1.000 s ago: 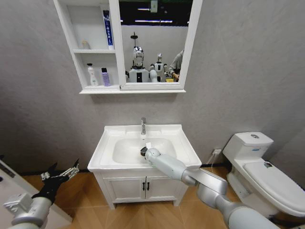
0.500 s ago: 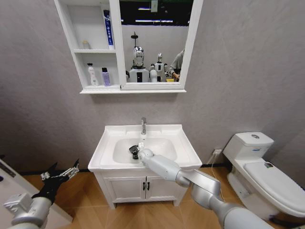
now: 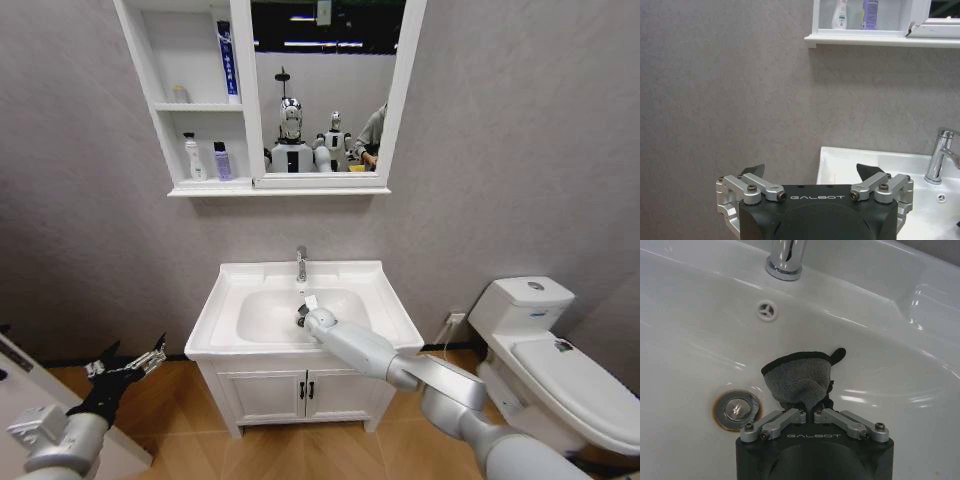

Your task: Move facial cleanser and shampoo from washbasin to cabinet, then wipe washbasin with towel.

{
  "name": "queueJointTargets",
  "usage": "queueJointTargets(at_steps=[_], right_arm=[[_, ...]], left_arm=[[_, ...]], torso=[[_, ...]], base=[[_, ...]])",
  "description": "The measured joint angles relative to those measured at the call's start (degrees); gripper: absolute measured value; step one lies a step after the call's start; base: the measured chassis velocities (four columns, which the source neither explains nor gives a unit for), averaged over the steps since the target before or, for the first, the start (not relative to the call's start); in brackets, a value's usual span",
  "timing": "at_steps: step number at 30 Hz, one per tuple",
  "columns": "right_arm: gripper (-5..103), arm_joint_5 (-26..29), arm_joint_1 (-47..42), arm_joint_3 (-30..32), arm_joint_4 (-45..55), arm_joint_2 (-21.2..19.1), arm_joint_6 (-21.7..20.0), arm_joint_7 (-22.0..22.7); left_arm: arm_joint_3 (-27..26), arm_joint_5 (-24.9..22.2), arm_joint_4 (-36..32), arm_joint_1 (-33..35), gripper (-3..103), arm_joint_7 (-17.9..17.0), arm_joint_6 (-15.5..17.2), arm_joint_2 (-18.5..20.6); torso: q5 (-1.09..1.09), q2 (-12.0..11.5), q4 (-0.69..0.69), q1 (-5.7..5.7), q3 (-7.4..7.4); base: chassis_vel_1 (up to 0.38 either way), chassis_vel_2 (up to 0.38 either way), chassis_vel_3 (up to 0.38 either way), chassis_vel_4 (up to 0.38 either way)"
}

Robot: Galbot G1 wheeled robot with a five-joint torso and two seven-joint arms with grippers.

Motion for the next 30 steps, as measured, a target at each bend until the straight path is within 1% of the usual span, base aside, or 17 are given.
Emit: queueJointTargets(at_steps=[2, 5, 7, 11, 13, 16, 18, 19, 21, 22, 25, 26, 29, 30], right_arm=[[2, -0.1, 0.0, -0.1, 0.4, -0.5, 0.0, 0.2], [2, 1.4, -0.2, 0.1, 0.8, -0.7, 0.0, 0.5], [2, 3.5, -0.6, 0.6, -0.1, 0.4, 0.0, 0.5], [2, 4.5, -0.7, 0.9, -1.8, 1.6, -0.2, -0.3], [2, 5.0, -0.7, 0.9, -3.7, 2.7, -0.5, -2.0], [2, 5.4, -0.7, 0.9, -5.6, 4.0, -0.4, -3.1], [2, 5.3, -0.5, 0.9, -7.4, 5.6, 0.0, -4.5], [2, 5.3, -0.5, 0.9, -7.4, 5.6, 0.0, -4.5], [2, 4.8, -0.2, 0.7, -9.7, 7.7, 0.9, -6.7], [2, 4.8, -0.2, 0.7, -9.7, 7.7, 0.9, -6.7], [2, 4.3, 0.2, 0.4, -11.7, 10.6, 3.1, -10.1], [2, 4.3, 0.2, 0.4, -11.7, 10.6, 3.1, -10.1], [2, 4.3, 0.4, 0.6, -12.8, 13.2, 5.1, -15.2], [2, 4.3, 0.4, 0.6, -12.8, 13.2, 5.1, -15.2]], left_arm=[[0.0, 0.0, 0.0, 0.0, 100, 0.0, 0.0, 0.0], [0.0, 0.0, 0.0, 0.0, 100, 0.0, 0.0, 0.0], [0.0, 0.0, 0.0, 0.0, 100, 0.0, 0.0, 0.0], [0.0, 0.0, 0.0, 0.0, 100, 0.0, 0.0, 0.0], [0.0, 0.0, 0.0, 0.0, 100, 0.0, 0.0, 0.0], [0.0, 0.0, 0.0, 0.0, 100, 0.0, 0.0, 0.0], [0.0, 0.0, 0.0, 0.0, 100, 0.0, 0.0, 0.0], [0.0, 0.0, 0.0, 0.0, 100, 0.0, 0.0, 0.0], [0.0, 0.0, 0.0, 0.0, 100, 0.0, 0.0, 0.0], [0.0, 0.0, 0.0, 0.0, 100, 0.0, 0.0, 0.0], [0.0, 0.0, 0.0, 0.0, 100, 0.0, 0.0, 0.0], [0.0, 0.0, 0.0, 0.0, 100, 0.0, 0.0, 0.0], [0.0, 0.0, 0.0, 0.0, 100, 0.0, 0.0, 0.0], [0.0, 0.0, 0.0, 0.0, 100, 0.0, 0.0, 0.0]], torso=[[0.0, 0.0, -0.01, 0.0, 0.0], [0.0, 0.0, 0.0, 0.0, 0.0], [0.0, 0.0, 0.01, 0.0, 0.0], [0.0, 0.0, 0.02, 0.0, 0.0], [-0.01, 0.0, 0.0, 0.0, 0.0], [-0.01, 0.0, 0.0, -0.01, 0.0], [-0.02, 0.0, 0.0, -0.01, -0.01], [-0.02, 0.0, 0.0, -0.01, -0.01], [-0.02, 0.0, 0.0, -0.01, -0.01], [-0.02, 0.0, 0.0, -0.01, -0.01], [-0.02, 0.0, 0.0, -0.01, 0.0], [-0.02, 0.0, 0.0, -0.01, 0.0], [-0.02, 0.0, 0.02, -0.01, 0.0], [-0.02, 0.0, 0.02, -0.01, 0.0]], base=[[0.0, 0.0, 0.0, 0.0], [0.0, 0.0, 0.0, 0.0], [0.0, 0.0, 0.0, 0.0], [0.0, 0.0, 0.0, 0.0], [0.0, 0.0, 0.0, 0.0], [0.0, 0.0, 0.0, 0.0], [0.0, 0.0, 0.0, 0.0], [0.0, 0.0, 0.0, 0.0], [0.0, 0.0, 0.0, 0.0], [0.0, 0.0, 0.0, 0.0], [0.0, 0.0, 0.0, 0.0], [0.0, 0.0, 0.0, 0.0], [0.0, 0.0, 0.0, 0.0], [0.0, 0.0, 0.0, 0.0]])
